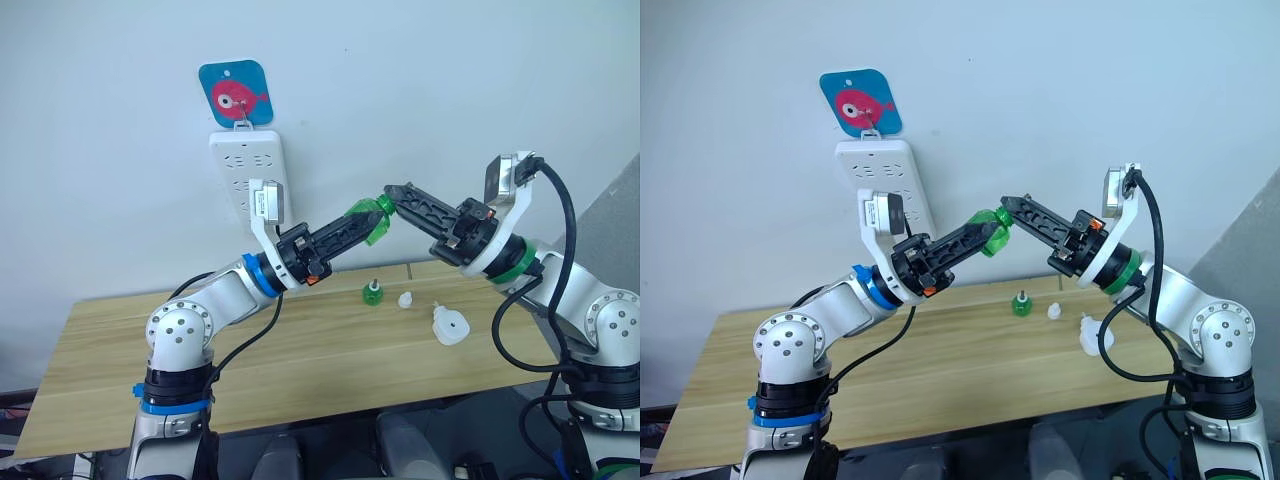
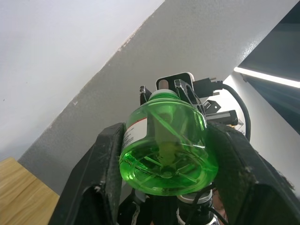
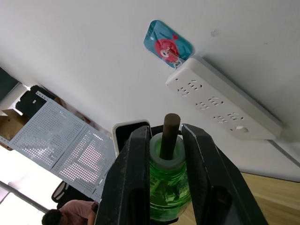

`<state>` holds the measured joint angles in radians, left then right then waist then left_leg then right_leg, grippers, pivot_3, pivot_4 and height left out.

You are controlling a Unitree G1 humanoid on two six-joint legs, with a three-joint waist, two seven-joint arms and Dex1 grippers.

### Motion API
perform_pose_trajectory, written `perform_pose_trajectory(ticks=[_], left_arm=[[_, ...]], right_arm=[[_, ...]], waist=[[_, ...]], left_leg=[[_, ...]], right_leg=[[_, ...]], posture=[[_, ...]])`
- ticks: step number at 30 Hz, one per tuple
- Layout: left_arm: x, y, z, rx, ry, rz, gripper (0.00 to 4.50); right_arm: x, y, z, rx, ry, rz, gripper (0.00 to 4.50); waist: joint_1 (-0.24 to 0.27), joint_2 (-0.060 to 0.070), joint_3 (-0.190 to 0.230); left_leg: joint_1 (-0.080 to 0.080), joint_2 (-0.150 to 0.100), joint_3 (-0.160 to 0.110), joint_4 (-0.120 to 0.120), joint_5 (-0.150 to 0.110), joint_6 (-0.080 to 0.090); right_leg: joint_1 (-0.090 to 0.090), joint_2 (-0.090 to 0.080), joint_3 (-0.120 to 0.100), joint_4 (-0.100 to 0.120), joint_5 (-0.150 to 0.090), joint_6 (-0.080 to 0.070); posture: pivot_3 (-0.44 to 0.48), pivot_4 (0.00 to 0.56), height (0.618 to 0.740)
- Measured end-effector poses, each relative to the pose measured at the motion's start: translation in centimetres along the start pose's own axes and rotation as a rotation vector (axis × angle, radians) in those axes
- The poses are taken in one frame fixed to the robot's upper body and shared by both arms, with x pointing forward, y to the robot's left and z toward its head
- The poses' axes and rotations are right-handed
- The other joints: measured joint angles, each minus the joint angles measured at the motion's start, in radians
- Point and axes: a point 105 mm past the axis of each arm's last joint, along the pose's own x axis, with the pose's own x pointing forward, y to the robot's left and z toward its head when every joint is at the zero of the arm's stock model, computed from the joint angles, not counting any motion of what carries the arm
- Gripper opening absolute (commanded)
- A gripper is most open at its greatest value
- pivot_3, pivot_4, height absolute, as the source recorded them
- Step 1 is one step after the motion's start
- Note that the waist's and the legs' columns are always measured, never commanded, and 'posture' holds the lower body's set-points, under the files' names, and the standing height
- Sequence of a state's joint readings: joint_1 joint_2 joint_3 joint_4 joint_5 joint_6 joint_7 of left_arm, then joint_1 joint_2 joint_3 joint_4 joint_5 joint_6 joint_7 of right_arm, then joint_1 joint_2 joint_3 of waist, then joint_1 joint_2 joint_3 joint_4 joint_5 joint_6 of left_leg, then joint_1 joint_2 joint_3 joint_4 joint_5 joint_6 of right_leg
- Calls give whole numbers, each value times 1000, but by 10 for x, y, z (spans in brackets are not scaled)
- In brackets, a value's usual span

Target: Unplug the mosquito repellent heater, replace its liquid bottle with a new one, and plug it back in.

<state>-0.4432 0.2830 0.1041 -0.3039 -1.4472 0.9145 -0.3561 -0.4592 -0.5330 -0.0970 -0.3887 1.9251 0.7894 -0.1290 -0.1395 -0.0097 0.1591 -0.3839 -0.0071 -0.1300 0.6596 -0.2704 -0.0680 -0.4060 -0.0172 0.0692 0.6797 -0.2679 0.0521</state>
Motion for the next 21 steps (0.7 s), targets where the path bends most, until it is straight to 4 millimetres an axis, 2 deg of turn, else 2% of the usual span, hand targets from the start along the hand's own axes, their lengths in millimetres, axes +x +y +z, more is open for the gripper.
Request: perform_pose_trajectory(ticks=[3,8,10,11,15,18,21], left_arm=[[0,1,0,3,2,3,2251],[-4,6,1,23,18,40,2251],[-7,11,1,22,24,62,2251],[-8,12,1,23,31,67,2251],[-17,14,0,47,97,69,2251],[-29,16,2,98,160,79,2251],[-44,24,-1,154,252,101,2251]], right_arm=[[0,0,0,0,1,0,667],[1,0,1,6,-12,-2,2332],[1,1,2,3,-18,0,3183],[0,1,2,-1,-17,-3,3419],[-11,-9,7,-106,-25,-100,3464],[-35,-29,20,-280,-28,-272,3464],[-71,-53,26,-485,32,-505,3464]], waist=[[0,0,0],[0,0,0],[0,0,0],[0,0,0],[1,0,1],[2,0,2],[1,0,6]], left_leg=[[0,0,0,0,0,0],[0,0,0,0,0,0],[0,0,0,0,0,0],[0,0,0,0,0,0],[0,0,0,-1,0,0],[0,0,1,-1,0,0],[1,0,2,-3,0,1]], right_leg=[[0,0,0,0,0,0],[0,0,0,0,-1,1],[0,0,0,0,-1,1],[0,0,0,0,-1,1],[0,0,0,-1,-1,2],[0,0,0,-2,-2,3],[-1,1,1,-3,-2,3]], posture=[[-183,112,740],[-183,112,740],[-187,112,740],[-187,112,740],[-192,128,740],[-208,154,740],[-224,176,740]])
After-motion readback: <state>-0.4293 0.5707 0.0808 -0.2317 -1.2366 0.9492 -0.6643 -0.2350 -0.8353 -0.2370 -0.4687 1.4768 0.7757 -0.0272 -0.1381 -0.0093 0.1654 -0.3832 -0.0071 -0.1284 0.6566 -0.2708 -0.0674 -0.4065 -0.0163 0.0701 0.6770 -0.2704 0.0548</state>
